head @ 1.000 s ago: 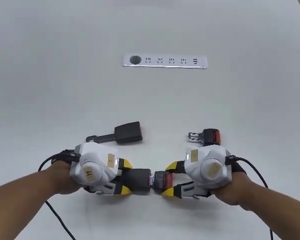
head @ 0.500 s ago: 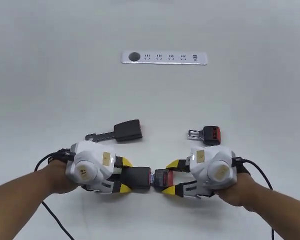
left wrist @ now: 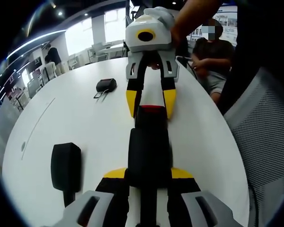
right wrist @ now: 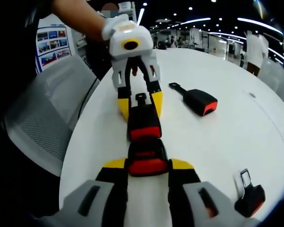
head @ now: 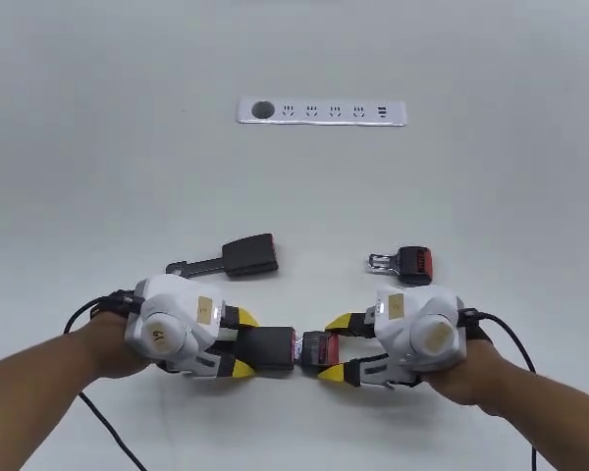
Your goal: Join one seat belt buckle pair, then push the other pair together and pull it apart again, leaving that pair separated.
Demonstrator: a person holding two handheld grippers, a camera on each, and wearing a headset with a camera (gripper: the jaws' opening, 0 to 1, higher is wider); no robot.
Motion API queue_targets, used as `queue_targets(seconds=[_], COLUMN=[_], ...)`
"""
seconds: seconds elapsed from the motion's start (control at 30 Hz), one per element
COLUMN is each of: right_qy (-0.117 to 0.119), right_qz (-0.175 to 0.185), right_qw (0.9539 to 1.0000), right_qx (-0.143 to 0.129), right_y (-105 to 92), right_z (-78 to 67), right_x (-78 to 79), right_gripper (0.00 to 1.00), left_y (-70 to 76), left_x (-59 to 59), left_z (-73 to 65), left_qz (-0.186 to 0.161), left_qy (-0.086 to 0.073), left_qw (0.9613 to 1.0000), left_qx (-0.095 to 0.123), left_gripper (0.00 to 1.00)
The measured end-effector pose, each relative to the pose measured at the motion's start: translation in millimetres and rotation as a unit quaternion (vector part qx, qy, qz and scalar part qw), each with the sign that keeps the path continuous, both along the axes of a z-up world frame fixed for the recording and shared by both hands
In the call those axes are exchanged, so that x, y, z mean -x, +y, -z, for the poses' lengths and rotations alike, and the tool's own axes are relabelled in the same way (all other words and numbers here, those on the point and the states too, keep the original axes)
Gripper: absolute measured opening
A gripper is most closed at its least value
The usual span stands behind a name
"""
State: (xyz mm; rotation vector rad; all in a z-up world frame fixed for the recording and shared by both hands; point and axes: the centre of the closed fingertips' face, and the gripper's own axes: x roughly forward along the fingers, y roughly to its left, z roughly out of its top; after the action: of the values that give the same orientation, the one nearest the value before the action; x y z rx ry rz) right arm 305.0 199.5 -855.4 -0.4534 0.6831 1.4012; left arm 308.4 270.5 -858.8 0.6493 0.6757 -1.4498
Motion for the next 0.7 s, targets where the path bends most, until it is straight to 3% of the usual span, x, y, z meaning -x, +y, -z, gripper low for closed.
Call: queue_targets(seconds=[0.7], right_qy=[0.003], right_qz=[0.006], right_qw=[0.9999], right_qx=[-0.01], right_y=[-0.4], right_z=[-0.8], right_x=[0.0], right_gripper=[0.31], left_y=[-0.6], left_x=[0.0], left_z=[0.9], left_qz=[0.003], left_qy=[0.0], left_qw=[1.0], left_qx=[0.003], left_gripper=[0.31])
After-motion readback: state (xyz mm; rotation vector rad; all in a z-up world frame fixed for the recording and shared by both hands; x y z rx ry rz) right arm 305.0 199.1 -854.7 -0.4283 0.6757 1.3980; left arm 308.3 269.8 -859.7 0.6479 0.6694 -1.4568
